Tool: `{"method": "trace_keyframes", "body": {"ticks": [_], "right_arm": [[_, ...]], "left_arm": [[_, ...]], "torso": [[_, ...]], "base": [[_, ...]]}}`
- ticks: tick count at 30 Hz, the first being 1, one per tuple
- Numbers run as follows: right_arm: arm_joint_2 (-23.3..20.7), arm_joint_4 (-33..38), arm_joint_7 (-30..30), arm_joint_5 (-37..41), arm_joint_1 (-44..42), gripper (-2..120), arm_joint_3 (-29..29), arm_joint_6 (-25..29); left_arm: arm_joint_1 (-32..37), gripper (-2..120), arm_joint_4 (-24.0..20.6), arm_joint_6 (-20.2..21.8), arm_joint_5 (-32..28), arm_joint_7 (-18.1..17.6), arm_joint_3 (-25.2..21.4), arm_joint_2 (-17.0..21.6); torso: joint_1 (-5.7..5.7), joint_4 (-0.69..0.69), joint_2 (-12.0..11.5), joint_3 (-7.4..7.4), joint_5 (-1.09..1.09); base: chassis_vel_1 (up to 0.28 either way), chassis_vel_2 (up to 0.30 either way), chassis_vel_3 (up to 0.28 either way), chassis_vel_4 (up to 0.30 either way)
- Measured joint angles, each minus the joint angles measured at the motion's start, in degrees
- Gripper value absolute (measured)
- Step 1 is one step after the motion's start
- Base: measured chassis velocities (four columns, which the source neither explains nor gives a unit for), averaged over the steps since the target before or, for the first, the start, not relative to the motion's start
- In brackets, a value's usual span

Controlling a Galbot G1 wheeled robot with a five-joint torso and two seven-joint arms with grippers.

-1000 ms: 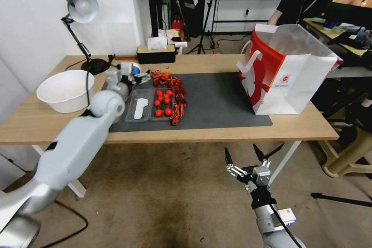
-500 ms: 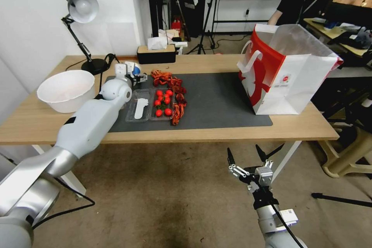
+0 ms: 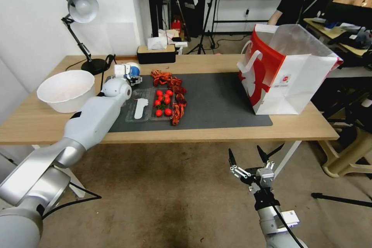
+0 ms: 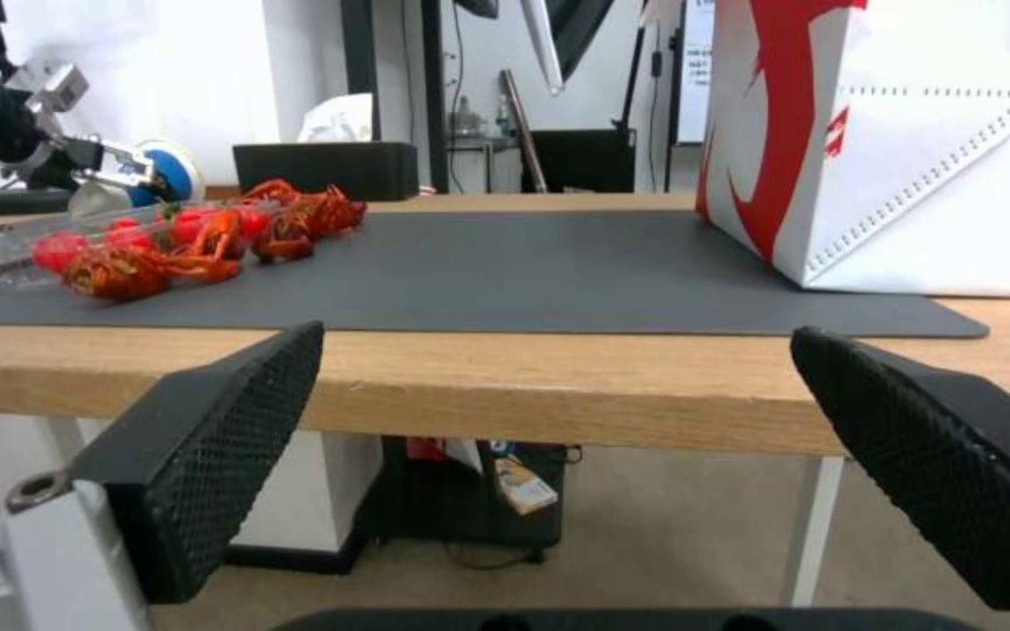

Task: Pick up the trash from the table and place it into the takeout bag.

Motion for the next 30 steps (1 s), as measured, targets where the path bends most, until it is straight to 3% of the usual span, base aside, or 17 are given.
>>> {"method": "trace_keyframes", "body": {"ticks": [9,12,23,26,30], "right_arm": [[-0.1,-0.1,-0.1,0.0,0.1,100,0.0,0.1],[-0.1,-0.2,-0.1,0.0,0.1,100,-0.1,0.2],[-0.1,-0.5,-0.1,0.1,0.0,100,-0.1,0.5],[-0.1,-0.5,-0.1,0.1,0.0,100,-0.1,0.6],[0.0,-0.5,-0.1,0.0,0.1,100,-0.2,0.6]], "left_arm": [[-1.2,95,3.2,0.5,-1.9,0.4,0.1,-1.1],[-1.7,79,3.8,1.6,-5.7,0.6,-0.1,-1.5],[-1.0,42,3.5,1.8,-7.8,0.4,-0.4,-1.3],[-0.7,32,2.5,1.7,-8.0,0.4,-0.6,-0.9],[0.5,21,-2.6,0.7,-8.0,0.5,-0.9,0.6]], "torso": [[0.00,-0.01,0.0,-0.01,0.00],[0.00,-0.01,0.0,0.00,0.00],[0.00,-0.01,0.0,-0.01,0.00],[0.00,-0.01,0.0,-0.01,0.00],[0.00,0.00,0.0,0.00,-0.01]], "base": [[0.000,0.000,0.000,0.000],[0.000,0.000,0.000,0.000],[0.000,0.000,0.000,0.000],[0.000,0.000,0.000,0.000],[0.000,0.000,0.000,0.000]]}}
